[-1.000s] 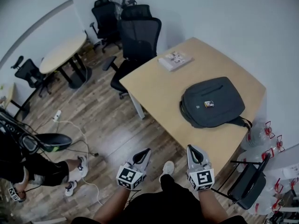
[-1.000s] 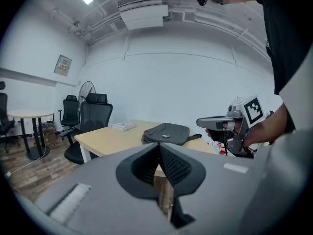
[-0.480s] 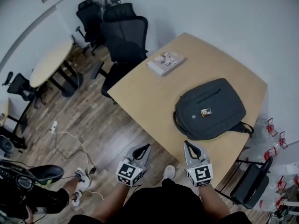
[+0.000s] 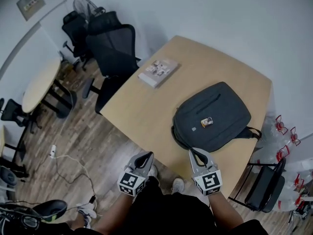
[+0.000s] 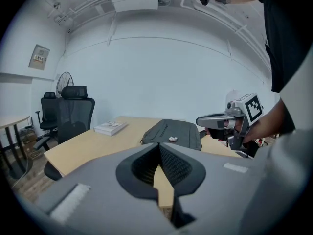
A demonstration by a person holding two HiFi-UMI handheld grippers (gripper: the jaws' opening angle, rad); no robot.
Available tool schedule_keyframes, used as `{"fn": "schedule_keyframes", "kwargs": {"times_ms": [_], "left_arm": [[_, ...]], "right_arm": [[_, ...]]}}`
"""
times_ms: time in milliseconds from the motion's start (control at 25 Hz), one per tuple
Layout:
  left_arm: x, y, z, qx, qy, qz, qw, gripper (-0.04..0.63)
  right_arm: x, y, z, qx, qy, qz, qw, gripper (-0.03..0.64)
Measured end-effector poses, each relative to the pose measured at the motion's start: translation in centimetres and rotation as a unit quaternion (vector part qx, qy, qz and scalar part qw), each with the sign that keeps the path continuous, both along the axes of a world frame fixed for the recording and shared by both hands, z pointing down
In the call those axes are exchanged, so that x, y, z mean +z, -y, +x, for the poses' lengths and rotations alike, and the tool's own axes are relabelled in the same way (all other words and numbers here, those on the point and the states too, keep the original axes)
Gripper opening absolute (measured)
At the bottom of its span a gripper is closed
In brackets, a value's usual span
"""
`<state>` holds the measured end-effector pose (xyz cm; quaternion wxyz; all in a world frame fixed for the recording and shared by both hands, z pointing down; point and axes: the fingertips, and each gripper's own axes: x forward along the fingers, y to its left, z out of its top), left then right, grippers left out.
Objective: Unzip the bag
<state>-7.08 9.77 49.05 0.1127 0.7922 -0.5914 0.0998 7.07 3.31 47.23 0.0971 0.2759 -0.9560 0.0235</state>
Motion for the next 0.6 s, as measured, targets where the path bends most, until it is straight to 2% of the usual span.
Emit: {"fn": "schedule_keyframes", "kwargs": {"times_ms": [160, 280, 440, 600], "left_arm": [[1.1, 2.7, -0.2, 0.026, -0.015, -0.009, 0.9995, 0.02], [1.2, 5.5, -0.6, 0.061, -0.015, -0.01, 0.9979, 0.02], [1.4, 9.9, -1.7, 0.109, -0.004, -0.004, 0.994, 0.02], [1.4, 13.2, -2.7, 0.156, -0.009, -0.011, 0.9877, 0.02]], "right_arm": [[1.2, 1.9, 0.5, 0.013, -0.025, -0.014, 1.0, 0.003], [1.9, 3.1, -0.8, 0.017, -0.038, -0.033, 0.999, 0.003], [2.6, 5.1, -3.0, 0.036, -0.046, -0.042, 0.997, 0.003], [4.4, 7.2, -4.2, 0.075, -0.059, -0.065, 0.993, 0.003]]}}
